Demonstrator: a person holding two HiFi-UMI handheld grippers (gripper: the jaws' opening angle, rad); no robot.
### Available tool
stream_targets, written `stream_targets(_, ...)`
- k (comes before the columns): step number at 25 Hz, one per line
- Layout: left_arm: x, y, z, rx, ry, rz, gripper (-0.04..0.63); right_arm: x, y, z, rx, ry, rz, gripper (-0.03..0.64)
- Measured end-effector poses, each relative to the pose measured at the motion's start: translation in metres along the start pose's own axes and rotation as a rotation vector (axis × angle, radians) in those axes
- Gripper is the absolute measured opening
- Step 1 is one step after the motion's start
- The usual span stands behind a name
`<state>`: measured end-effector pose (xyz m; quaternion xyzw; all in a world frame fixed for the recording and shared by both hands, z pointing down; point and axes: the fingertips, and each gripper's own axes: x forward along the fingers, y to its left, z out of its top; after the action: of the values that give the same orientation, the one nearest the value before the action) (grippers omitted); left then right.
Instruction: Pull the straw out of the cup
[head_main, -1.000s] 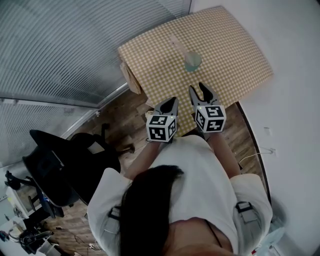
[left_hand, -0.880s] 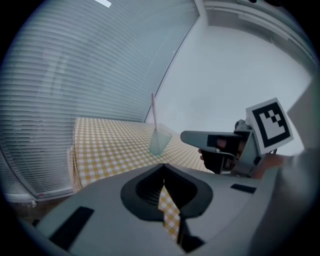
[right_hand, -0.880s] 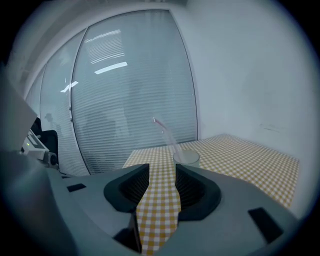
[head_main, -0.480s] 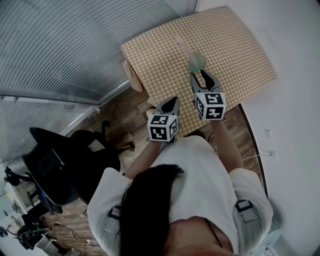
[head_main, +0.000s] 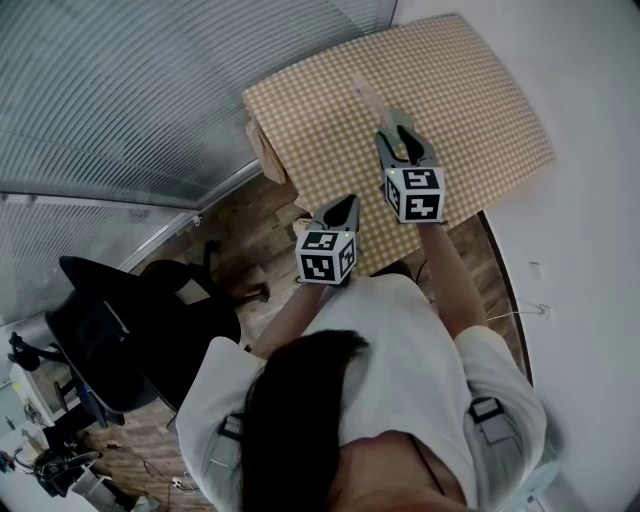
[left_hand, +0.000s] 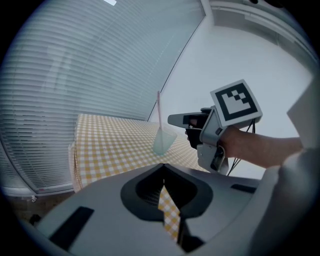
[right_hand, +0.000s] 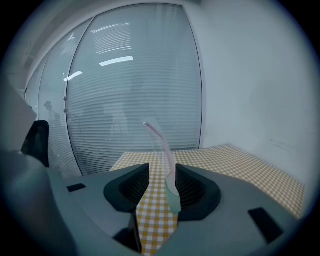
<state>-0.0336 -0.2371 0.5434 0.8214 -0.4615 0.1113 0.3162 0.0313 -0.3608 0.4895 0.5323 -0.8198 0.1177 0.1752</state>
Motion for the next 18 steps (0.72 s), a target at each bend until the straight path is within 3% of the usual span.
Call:
stream_targets(8, -0.002, 0.008, 0.000, -0.051, -0.012, 0.017, 0.009, 0.017, -0.007, 0.004, -0.013, 0.020, -0.004, 0.147)
stream_targets(18, 0.002, 0.008, -0.002, -0.052, 0.002, 0.010, 0.009, 0.036, -0.009, -0.002, -0.061, 0.057, -0.016, 0.146)
